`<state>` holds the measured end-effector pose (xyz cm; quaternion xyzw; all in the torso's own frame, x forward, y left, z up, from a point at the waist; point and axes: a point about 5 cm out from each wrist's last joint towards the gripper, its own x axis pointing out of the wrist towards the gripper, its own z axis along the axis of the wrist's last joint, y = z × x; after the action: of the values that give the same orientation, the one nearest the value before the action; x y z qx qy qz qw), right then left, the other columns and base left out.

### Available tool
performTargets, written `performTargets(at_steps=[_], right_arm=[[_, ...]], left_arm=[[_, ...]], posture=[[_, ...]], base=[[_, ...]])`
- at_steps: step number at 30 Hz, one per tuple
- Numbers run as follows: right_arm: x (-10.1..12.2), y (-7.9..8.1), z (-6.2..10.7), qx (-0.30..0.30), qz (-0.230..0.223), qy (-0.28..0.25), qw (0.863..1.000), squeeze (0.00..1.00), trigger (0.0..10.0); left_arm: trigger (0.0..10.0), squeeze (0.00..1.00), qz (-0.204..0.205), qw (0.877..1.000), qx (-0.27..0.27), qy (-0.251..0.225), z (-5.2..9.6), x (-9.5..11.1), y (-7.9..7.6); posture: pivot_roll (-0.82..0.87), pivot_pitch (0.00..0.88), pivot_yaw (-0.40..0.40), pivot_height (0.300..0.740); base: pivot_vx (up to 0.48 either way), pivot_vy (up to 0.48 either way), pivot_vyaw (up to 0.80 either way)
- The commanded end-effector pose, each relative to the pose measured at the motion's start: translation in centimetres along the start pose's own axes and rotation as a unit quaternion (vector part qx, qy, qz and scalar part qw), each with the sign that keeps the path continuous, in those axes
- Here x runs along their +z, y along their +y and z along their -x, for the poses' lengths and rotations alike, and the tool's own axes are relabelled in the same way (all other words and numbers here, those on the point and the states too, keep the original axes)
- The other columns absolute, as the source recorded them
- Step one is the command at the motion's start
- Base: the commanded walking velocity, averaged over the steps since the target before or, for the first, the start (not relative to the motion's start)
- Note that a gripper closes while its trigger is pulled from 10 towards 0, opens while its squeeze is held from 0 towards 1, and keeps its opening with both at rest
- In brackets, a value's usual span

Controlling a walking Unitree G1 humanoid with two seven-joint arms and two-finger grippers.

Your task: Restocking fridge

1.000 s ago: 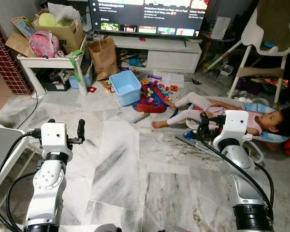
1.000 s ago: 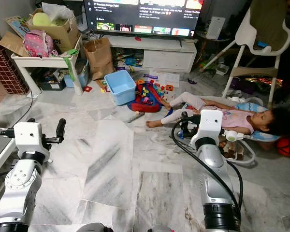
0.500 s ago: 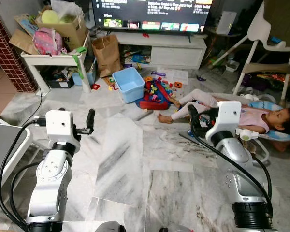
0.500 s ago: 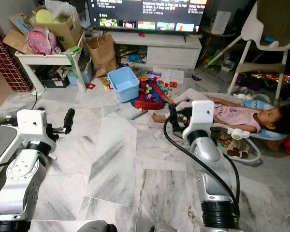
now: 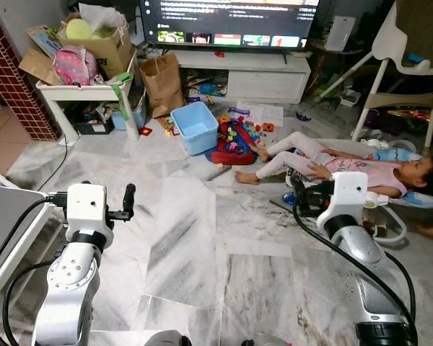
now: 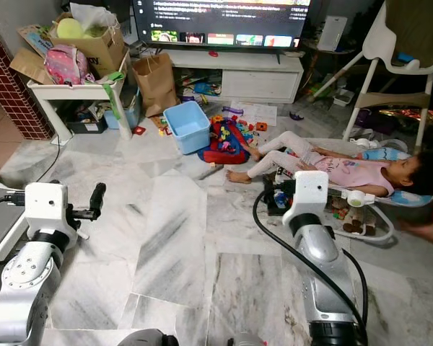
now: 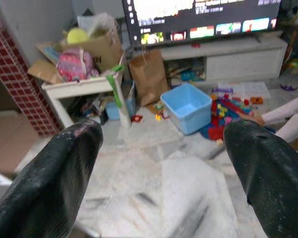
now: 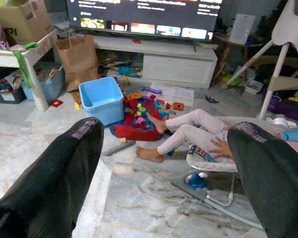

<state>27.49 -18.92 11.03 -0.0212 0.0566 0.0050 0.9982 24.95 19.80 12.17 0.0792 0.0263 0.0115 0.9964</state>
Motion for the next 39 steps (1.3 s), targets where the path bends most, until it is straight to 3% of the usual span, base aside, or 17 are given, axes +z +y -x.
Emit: performTargets(at_steps=[1,2,6,9,11,17,24,26,39], right_arm=[[1.5,-0.3,-0.3,-0.007,0.006,-0.031,0.999,0.00,10.0],[2.2,-0.7,-0.4,-0.016,0.032,-0.043,0.998,0.00,10.0],[3.5,-1.6,-0.5,-0.029,0.060,-0.064,0.996,0.00,10.0],[4.0,-1.8,-0.3,-0.043,0.038,-0.070,0.996,0.00,10.0],[3.9,-1.3,0.0,-0.034,-0.001,-0.066,0.997,0.00,10.0],[3.0,-1.5,1.1,-0.048,-0.034,-0.039,0.998,0.00,10.0],[1.4,-2.0,4.1,-0.044,-0.022,-0.009,0.999,0.00,10.0],[1.8,-2.1,4.0,-0.041,-0.002,-0.020,0.999,0.00,10.0],[2.5,-1.6,2.3,-0.031,0.008,-0.039,0.999,0.00,10.0]], left_arm=[[10.0,0.00,-0.009,1.000,0.001,-0.011,-0.1,0.5,0.3],[10.0,0.00,-0.014,1.000,0.003,-0.008,0.0,0.3,0.4],[10.0,0.00,-0.019,1.000,0.001,0.002,0.1,-0.3,0.2],[10.0,0.00,-0.020,1.000,-0.010,0.007,0.0,-0.5,0.1],[10.0,0.00,-0.022,1.000,-0.013,0.002,-0.4,-0.2,0.1],[10.0,0.00,-0.024,0.999,-0.006,-0.022,-1.3,1.0,0.3],[10.0,0.00,-0.025,1.000,-0.006,-0.014,-0.5,0.4,0.6],[10.0,0.00,-0.022,1.000,-0.008,-0.015,-0.5,0.5,0.2],[10.0,0.00,-0.015,1.000,-0.009,-0.018,-0.7,0.6,-0.8]], posture=[[0.04,0.000,0.008,0.740],[0.04,0.000,0.005,0.740],[0.04,0.000,0.015,0.740],[0.03,0.000,0.028,0.740],[0.03,0.000,0.032,0.740],[0.04,0.000,0.029,0.740],[0.03,0.000,0.009,0.740],[0.02,0.000,0.001,0.740],[0.03,0.000,-0.030,0.740]], base=[[0.000,0.000,0.00],[0.000,0.000,0.00],[0.000,0.000,0.00],[0.000,0.000,0.00],[0.000,0.000,0.00],[0.000,0.000,0.00],[0.000,0.000,0.00],[0.000,0.000,0.00],[-0.041,0.000,0.00]])
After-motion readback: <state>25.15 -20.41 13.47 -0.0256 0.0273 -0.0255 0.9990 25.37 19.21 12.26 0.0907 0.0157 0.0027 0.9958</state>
